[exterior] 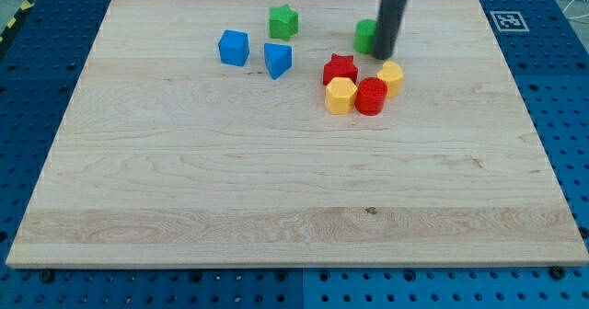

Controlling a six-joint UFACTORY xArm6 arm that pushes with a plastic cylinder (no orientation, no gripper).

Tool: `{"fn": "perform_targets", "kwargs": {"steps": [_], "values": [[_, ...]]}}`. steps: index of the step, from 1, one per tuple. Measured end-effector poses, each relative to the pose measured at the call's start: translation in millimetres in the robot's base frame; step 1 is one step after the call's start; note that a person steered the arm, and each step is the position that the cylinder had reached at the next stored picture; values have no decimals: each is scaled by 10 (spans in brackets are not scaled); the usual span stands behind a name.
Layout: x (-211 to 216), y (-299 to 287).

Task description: Slide the green circle towards the green star

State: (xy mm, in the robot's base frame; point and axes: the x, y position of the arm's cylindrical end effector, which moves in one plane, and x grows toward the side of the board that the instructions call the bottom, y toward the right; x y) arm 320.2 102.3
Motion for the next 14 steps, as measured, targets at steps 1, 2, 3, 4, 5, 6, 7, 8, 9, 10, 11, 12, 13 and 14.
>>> {"fn": "perform_targets", "kwargs": {"steps": [1,2,3,4,5,6,7,8,9,10,11,12,13,14], "values": [[-135,-219],[-124,171],[-133,621],[-283,590],[-283,243],[-283,-137],[-283,-507],[-323,-709],[-409,-298],[-496,108],[-634,202],[-828,85],[-907,-216],[-852,-510]]}}
